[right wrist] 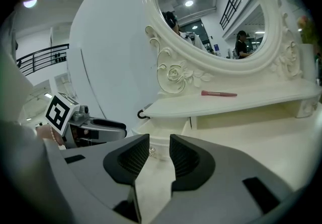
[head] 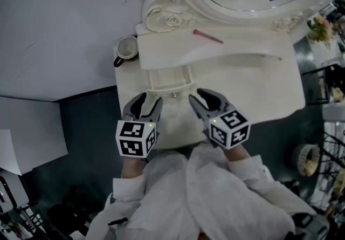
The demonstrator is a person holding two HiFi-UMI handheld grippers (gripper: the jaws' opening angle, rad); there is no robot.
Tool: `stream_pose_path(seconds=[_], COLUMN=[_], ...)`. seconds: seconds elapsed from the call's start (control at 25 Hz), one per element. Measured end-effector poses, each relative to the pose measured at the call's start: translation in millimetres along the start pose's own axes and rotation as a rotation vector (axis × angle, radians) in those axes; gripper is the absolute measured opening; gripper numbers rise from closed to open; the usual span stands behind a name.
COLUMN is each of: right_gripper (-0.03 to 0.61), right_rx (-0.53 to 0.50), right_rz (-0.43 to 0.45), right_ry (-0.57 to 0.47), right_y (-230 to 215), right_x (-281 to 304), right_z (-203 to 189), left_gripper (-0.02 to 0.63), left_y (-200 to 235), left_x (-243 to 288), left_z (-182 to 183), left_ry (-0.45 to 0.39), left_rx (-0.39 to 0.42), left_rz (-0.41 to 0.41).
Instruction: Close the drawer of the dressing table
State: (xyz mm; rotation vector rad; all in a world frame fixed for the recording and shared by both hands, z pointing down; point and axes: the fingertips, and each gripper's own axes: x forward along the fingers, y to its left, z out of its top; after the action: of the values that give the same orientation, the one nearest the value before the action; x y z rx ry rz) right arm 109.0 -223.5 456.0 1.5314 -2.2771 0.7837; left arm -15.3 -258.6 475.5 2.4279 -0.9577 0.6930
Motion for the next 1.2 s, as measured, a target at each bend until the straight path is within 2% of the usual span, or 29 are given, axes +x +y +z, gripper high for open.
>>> stream_pose_path(seconds=[0.36, 0.76, 1.0, 1.2], right_gripper=[0.111, 0.163, 0.170, 0.178], right_rx=[-0.019, -0.016, -0.021, -0.014], right_rz=[-0.006, -0.010, -0.003, 0.004], right_ry=[0.062, 0.126, 0.158, 0.176], right_y=[-15.9, -37.4, -42.5, -42.7], right_x=[9.0, 26.4, 37.4, 47.4], right_z=[-17.7, -31.9, -40.5, -46.9], left_gripper=[0.204, 0.219, 0.219, 0.219], left_y=[5.8, 17.4, 19.2, 20.9], left_x=[10.7, 29.3, 40.1, 47.0], left_z=[-10.0, -25.5, -30.3, -37.1], left_ry=[0.038, 0.089, 0.119, 0.140], left_rx=[0.096, 0.096, 0.123, 0.109], left_rz=[0.012, 0.022, 0.016, 0.007])
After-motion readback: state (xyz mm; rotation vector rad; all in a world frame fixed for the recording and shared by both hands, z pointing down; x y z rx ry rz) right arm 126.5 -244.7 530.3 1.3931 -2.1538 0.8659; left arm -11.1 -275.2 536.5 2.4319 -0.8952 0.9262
